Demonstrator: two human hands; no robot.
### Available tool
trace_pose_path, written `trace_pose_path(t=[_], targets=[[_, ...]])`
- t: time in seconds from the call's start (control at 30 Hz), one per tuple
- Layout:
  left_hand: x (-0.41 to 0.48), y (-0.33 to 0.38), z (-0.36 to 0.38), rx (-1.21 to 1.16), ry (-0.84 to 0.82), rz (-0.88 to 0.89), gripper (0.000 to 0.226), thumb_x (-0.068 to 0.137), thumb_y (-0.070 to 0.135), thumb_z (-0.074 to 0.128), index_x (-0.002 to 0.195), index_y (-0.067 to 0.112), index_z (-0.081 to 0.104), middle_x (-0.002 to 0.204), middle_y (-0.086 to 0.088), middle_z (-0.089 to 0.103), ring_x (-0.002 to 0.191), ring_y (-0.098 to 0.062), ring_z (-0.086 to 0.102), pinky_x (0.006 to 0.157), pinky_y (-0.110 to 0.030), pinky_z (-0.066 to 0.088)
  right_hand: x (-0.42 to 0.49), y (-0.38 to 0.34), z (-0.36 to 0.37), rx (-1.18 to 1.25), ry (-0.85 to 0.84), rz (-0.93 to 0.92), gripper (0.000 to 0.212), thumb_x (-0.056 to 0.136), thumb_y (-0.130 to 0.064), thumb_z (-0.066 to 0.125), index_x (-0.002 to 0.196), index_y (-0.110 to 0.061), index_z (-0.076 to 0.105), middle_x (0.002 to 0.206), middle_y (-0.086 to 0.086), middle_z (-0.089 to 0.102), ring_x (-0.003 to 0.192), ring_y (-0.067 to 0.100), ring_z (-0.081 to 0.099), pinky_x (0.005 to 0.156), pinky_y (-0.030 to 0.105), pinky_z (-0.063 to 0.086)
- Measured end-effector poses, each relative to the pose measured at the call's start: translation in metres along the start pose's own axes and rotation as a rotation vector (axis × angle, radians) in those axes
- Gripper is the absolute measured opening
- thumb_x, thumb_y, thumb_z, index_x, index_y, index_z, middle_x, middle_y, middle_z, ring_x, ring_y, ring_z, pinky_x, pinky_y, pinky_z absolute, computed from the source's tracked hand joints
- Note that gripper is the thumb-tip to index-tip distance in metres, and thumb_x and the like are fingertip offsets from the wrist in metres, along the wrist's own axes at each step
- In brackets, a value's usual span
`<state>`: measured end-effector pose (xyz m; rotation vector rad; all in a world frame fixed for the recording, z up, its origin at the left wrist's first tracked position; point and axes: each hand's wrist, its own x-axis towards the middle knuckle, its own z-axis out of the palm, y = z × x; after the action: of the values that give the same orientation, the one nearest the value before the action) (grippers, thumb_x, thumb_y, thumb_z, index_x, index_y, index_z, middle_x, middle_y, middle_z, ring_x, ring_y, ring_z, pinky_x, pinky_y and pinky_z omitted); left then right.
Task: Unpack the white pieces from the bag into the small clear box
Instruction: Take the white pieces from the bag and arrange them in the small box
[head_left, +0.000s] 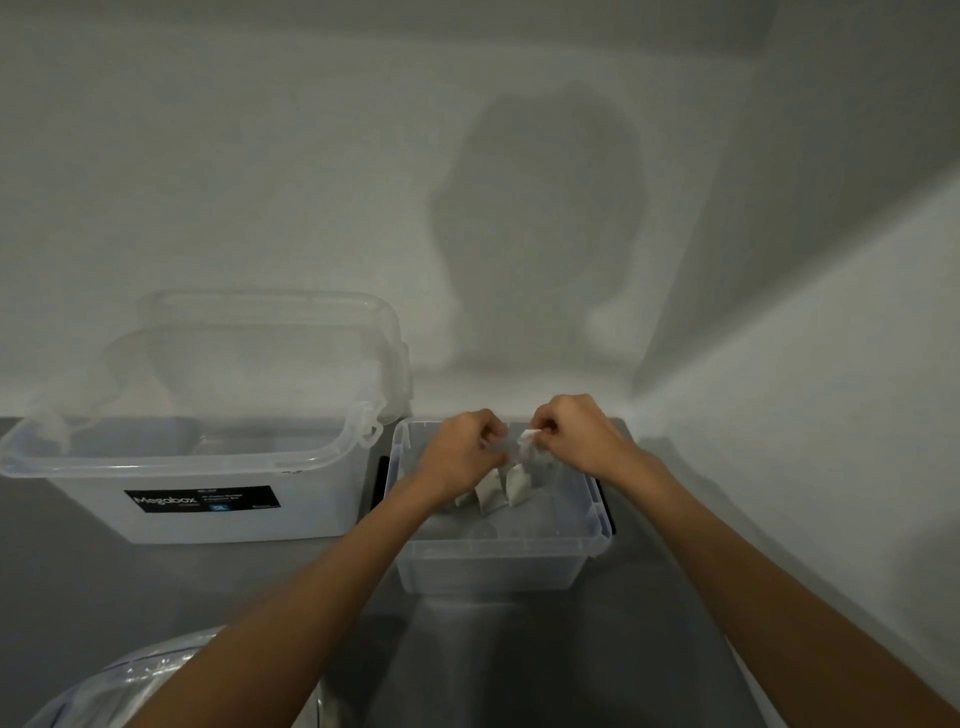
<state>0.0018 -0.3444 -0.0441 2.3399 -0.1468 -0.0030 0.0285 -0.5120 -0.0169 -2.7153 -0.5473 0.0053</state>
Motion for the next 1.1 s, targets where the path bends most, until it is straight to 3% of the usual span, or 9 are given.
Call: trace_pose_path(t=[0.07, 0.13, 0.2, 0.37, 0.53, 0.7, 0.87, 0.97, 1.1], targets=[[0.006, -0.014, -0.003, 0.273, 0.141, 0.067, 0.032, 0.085, 0.016, 0.064, 0.117, 0.016, 0.058, 0.114, -0.003, 0.057, 0.1, -0.019, 0.057, 0.089, -0.034, 0.048, 0.005, 0.002, 0.009, -0.149, -0.059, -0.006, 0.023, 0.084, -0.001, 0.054, 0.095, -0.011, 0.071, 0.094, 0.01, 0.069, 0.085, 0.026, 0.063, 0.072, 0.029, 0.051], [0.011, -0.025, -0.007, 0.441, 0.208, 0.119, 0.037, 0.089, 0.016, 0.059, 0.125, 0.019, 0.052, 0.126, -0.004, 0.052, 0.111, -0.022, 0.053, 0.098, -0.037, 0.041, 0.007, 0.001, 0.014, -0.354, -0.077, -0.05, 0.024, 0.085, 0.002, 0.051, 0.097, -0.012, 0.067, 0.094, 0.008, 0.066, 0.087, 0.028, 0.062, 0.076, 0.032, 0.045], [0.018, -0.032, -0.011, 0.524, 0.191, 0.129, 0.041, 0.092, 0.015, 0.056, 0.132, 0.02, 0.047, 0.134, -0.004, 0.047, 0.119, -0.023, 0.049, 0.103, -0.038, 0.034, 0.009, -0.003, 0.019, -0.549, -0.094, -0.105, 0.023, 0.086, 0.001, 0.051, 0.098, -0.014, 0.063, 0.096, 0.005, 0.067, 0.092, 0.026, 0.061, 0.082, 0.033, 0.037], [0.031, -0.047, -0.009, 0.561, 0.03, 0.061, 0.042, 0.095, 0.017, 0.051, 0.136, 0.023, 0.046, 0.139, -0.003, 0.048, 0.124, -0.023, 0.049, 0.111, -0.048, 0.027, 0.015, -0.003, 0.034, -0.836, -0.182, -0.121, 0.018, 0.086, -0.004, 0.056, 0.099, -0.016, 0.062, 0.101, 0.006, 0.067, 0.1, 0.024, 0.059, 0.094, 0.037, 0.034], [0.036, -0.055, -0.005, 0.539, 0.034, 0.071, 0.037, 0.093, 0.012, 0.051, 0.128, 0.025, 0.052, 0.122, -0.001, 0.064, 0.113, -0.022, 0.057, 0.108, -0.046, 0.028, 0.019, 0.0, 0.048, -0.919, -0.195, -0.063, 0.015, 0.088, -0.016, 0.063, 0.102, -0.021, 0.064, 0.103, 0.004, 0.068, 0.106, 0.023, 0.055, 0.093, 0.037, 0.034], [0.038, -0.055, -0.006, 0.472, 0.041, 0.069, 0.037, 0.092, 0.007, 0.052, 0.123, 0.026, 0.057, 0.113, 0.003, 0.067, 0.109, -0.018, 0.059, 0.107, -0.044, 0.027, 0.018, -0.006, 0.054, -0.961, -0.19, -0.013, 0.009, 0.089, -0.018, 0.062, 0.096, -0.023, 0.064, 0.094, -0.001, 0.068, 0.097, 0.02, 0.058, 0.09, 0.036, 0.035], [0.039, -0.056, -0.007, 0.448, 0.036, 0.08, 0.035, 0.091, 0.007, 0.052, 0.119, 0.027, 0.059, 0.106, 0.007, 0.068, 0.104, -0.015, 0.06, 0.106, -0.041, 0.026, 0.015, -0.009, 0.062, -0.904, -0.225, -0.01, 0.01, 0.091, -0.014, 0.061, 0.095, -0.02, 0.067, 0.088, -0.004, 0.069, 0.085, 0.016, 0.065, 0.077, 0.03, 0.043], [0.038, -0.055, -0.007, 0.44, 0.027, 0.081, 0.034, 0.092, 0.007, 0.051, 0.118, 0.028, 0.059, 0.105, 0.007, 0.068, 0.102, -0.015, 0.06, 0.106, -0.041, 0.026, 0.014, -0.009, 0.065, -0.908, -0.236, 0.006, 0.009, 0.091, -0.014, 0.061, 0.096, -0.018, 0.067, 0.087, -0.002, 0.069, 0.082, 0.016, 0.065, 0.077, 0.031, 0.047], [0.038, -0.053, -0.008, 0.43, 0.016, 0.083, 0.034, 0.092, 0.007, 0.052, 0.119, 0.028, 0.06, 0.106, 0.007, 0.067, 0.104, -0.014, 0.06, 0.107, -0.041, 0.026, 0.012, -0.01, 0.065, -0.934, -0.218, 0.005, 0.011, 0.091, -0.009, 0.059, 0.092, -0.016, 0.067, 0.087, -0.002, 0.069, 0.083, 0.017, 0.065, 0.071, 0.03, 0.041]])
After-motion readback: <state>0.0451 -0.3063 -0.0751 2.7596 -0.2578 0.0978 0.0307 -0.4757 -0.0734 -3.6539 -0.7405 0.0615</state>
